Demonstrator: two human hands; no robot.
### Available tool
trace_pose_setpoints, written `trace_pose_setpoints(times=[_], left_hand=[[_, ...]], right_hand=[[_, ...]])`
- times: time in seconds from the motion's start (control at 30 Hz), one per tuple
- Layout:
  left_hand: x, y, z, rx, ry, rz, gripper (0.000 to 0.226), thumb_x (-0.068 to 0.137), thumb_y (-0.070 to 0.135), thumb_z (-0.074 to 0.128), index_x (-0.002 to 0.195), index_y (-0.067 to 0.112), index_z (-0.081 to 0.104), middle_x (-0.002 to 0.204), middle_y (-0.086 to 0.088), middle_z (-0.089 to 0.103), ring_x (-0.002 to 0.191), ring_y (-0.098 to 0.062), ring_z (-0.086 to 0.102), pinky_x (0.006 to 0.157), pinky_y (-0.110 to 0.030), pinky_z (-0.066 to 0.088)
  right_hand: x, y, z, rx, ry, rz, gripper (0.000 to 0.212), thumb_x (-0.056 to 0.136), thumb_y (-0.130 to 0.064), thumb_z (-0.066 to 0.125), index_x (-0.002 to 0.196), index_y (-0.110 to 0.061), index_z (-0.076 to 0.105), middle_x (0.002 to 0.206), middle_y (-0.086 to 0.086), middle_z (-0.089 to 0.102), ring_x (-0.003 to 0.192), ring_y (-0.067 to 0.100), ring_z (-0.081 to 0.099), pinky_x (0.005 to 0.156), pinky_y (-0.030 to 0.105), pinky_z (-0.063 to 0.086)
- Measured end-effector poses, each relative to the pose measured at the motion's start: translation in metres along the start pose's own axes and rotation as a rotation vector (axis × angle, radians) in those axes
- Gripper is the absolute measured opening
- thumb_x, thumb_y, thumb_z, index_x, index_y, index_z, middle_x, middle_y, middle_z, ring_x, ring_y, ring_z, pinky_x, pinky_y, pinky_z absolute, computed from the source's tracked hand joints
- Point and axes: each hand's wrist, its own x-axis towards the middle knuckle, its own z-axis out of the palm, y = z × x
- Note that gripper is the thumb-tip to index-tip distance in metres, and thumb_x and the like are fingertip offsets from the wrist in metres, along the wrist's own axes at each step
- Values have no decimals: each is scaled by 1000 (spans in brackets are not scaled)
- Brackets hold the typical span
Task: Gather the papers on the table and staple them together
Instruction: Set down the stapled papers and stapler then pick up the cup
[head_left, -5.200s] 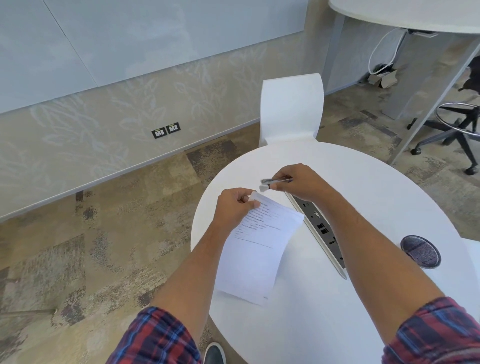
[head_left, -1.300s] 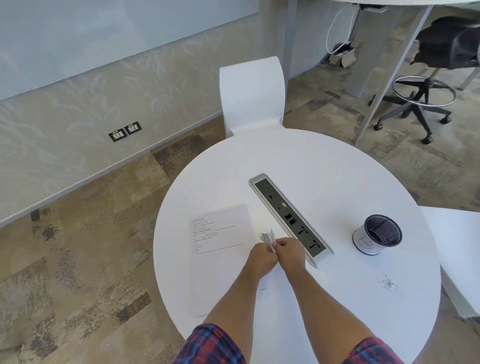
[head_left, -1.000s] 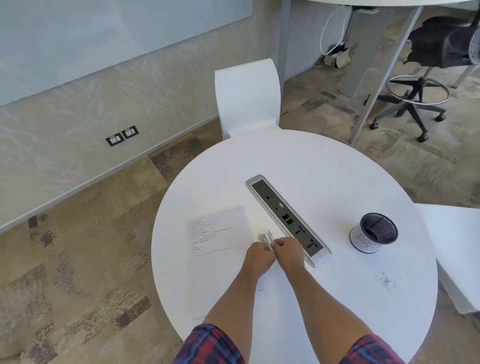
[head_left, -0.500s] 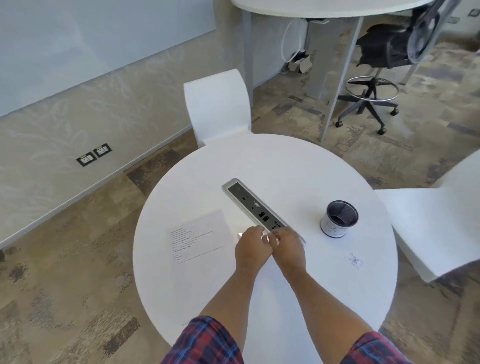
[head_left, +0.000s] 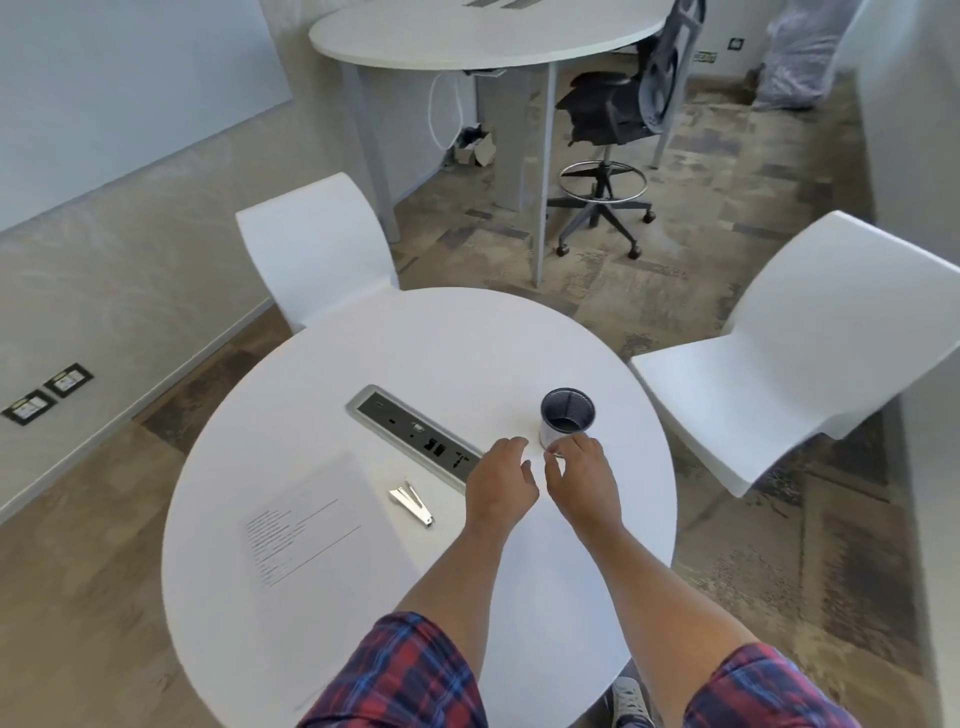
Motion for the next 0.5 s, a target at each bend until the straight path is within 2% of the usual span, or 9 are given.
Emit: trace_pose_setpoints(times=[0.1,0.27,0.4,0.5], left_hand=[[10,12,7,9,-1,19,37,97,18,54,133,16,60,124,-3,66,112,-25,66,87,-37,53],[24,26,20,16,-14,23,37,98,15,51,134,16,58,123,-5,64,113,-26,63,84,-38,51],[36,33,30,45,-69,7,48,98,15,54,146,20,48,126,-5,60,114,-27,62,85,-37,51],[46,34,36,71,-106,-13,51,98,15,54,147,25,46,121,-6,60,111,-27,63,85,-36,50]], right_hand=[[9,15,-12,-27,3,33,15,91,-4,62,101,-7,72,103,7,69,103,31,61,82,39,52],[27,37,-25,-27,-47,127,24,95,-9,60,118,-7,68,119,9,66,116,31,57,95,38,48],[44,47,-32,-61,-113,116,37,97,-9,58,134,-7,61,129,11,64,122,33,55,99,40,47],[56,53,-34,-141,-184,69,49,95,-3,54,143,-12,55,131,9,63,120,32,55,97,39,45]])
